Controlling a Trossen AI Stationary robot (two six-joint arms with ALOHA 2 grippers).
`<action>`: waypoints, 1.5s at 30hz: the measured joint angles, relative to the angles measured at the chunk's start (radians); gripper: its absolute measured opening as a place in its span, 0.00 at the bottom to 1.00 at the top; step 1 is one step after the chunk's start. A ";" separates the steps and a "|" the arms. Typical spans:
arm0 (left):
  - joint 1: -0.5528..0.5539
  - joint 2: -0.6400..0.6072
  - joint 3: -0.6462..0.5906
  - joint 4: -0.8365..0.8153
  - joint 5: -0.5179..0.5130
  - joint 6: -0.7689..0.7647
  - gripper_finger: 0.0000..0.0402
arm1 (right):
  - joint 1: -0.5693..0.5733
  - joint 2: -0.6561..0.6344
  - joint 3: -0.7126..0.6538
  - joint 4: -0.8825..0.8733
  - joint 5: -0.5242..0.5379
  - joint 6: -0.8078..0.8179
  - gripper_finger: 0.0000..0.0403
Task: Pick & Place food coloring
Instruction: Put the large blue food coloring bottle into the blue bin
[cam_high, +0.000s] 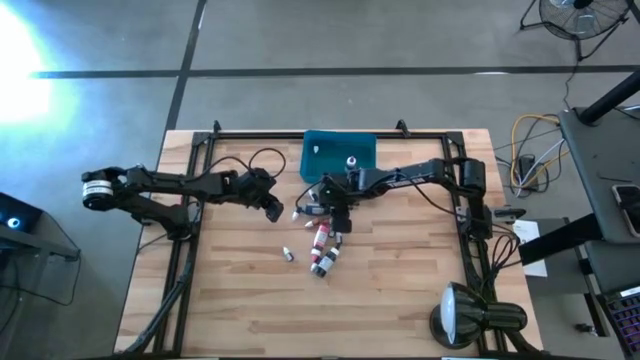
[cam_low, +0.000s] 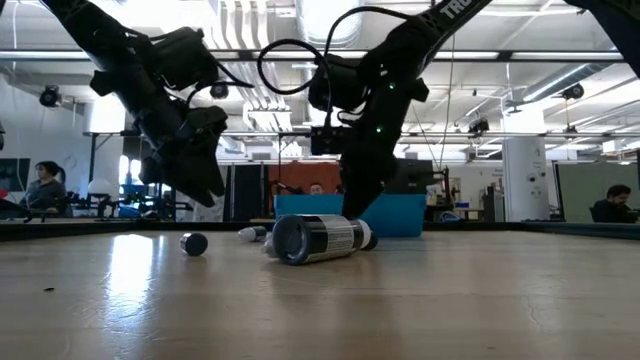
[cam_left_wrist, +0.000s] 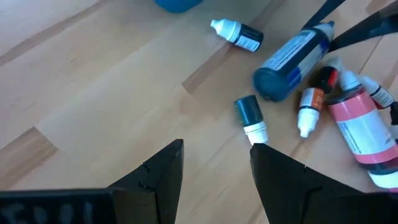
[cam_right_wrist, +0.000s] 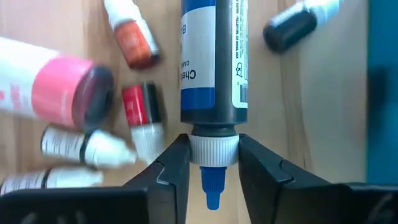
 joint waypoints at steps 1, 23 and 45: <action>0.000 0.000 0.000 -0.001 0.000 0.002 0.41 | 0.000 0.000 0.015 -0.030 0.004 0.000 0.24; 0.000 0.000 0.000 0.064 0.000 0.010 0.41 | -0.015 0.000 0.242 -1.051 -0.411 0.455 0.27; -0.010 0.000 0.001 0.085 0.000 0.059 0.41 | 0.166 -0.118 -0.193 -1.052 -0.788 0.759 0.28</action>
